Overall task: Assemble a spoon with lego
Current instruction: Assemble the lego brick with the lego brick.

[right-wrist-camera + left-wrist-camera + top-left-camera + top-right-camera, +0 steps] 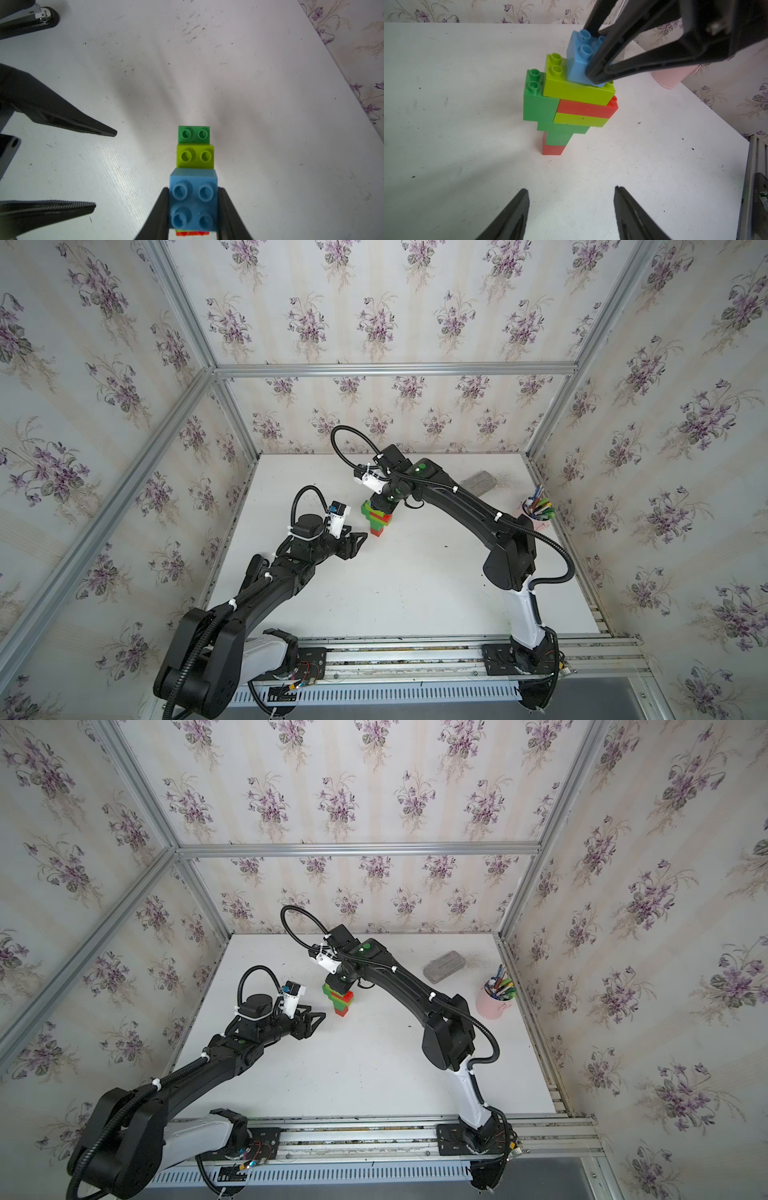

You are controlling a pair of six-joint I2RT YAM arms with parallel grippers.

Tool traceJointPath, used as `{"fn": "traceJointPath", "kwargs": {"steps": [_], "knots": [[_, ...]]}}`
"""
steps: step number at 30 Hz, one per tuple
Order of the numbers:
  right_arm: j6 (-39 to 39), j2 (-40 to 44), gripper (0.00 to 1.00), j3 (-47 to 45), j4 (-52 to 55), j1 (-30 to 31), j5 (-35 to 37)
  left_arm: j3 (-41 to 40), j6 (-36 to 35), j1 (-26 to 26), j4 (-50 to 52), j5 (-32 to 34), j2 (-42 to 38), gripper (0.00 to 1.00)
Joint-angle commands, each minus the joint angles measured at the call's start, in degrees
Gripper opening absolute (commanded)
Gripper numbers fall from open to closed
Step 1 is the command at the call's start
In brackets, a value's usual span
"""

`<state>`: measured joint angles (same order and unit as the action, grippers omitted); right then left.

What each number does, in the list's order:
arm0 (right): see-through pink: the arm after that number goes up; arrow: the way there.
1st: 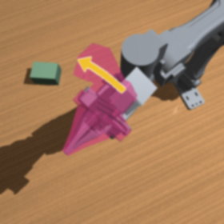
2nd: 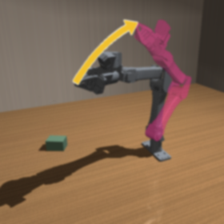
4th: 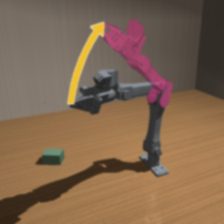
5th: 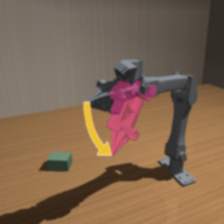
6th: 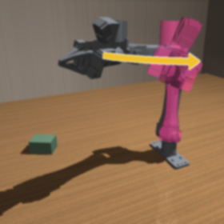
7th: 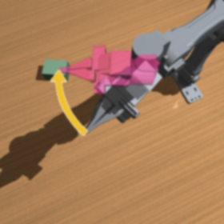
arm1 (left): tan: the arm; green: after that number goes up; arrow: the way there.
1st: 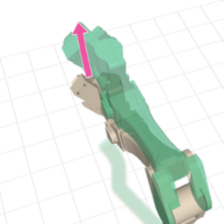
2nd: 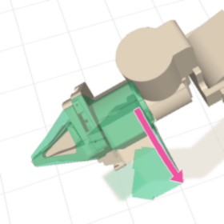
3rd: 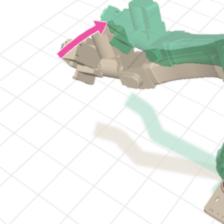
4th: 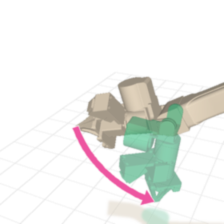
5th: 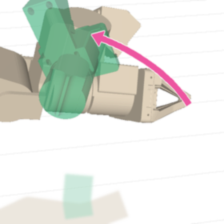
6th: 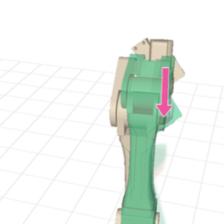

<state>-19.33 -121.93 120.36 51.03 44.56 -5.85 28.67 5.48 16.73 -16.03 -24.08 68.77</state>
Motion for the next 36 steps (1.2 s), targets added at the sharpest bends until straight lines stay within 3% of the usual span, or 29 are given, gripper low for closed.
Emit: {"fn": "traceJointPath", "kwargs": {"steps": [1,11,16,23,29,36], "knots": [[0.0,-0.5,0.22,-0.3,1.4,-0.2,-0.5,0.3,0.7,0.0,-1.4,0.2,0.0,0.67],[0.5,-1.0,0.21,-4.1,3.7,-0.7,1.0,0.4,0.9,0.0,-1.0,0.8,-0.2,0.67],[3.3,0.1,0.2,-7.2,3.6,-1.5,-4.7,0.5,0.9,-0.1,-0.5,0.8,-0.6,0.67],[5.5,-1.2,0.21,-4.4,5.3,-1.4,-6.1,0.7,0.9,-0.1,0.3,0.8,-0.8,0.67],[6.3,-0.7,0.45,-1.3,3.3,-0.4,-4.2,0.8,1.0,0.0,0.5,1.3,-0.9,0.67],[6.8,-2.6,0.45,2.5,2.5,0.1,-2.5,0.6,1.1,0.0,0.7,1.5,-1.2,0.67]]}}
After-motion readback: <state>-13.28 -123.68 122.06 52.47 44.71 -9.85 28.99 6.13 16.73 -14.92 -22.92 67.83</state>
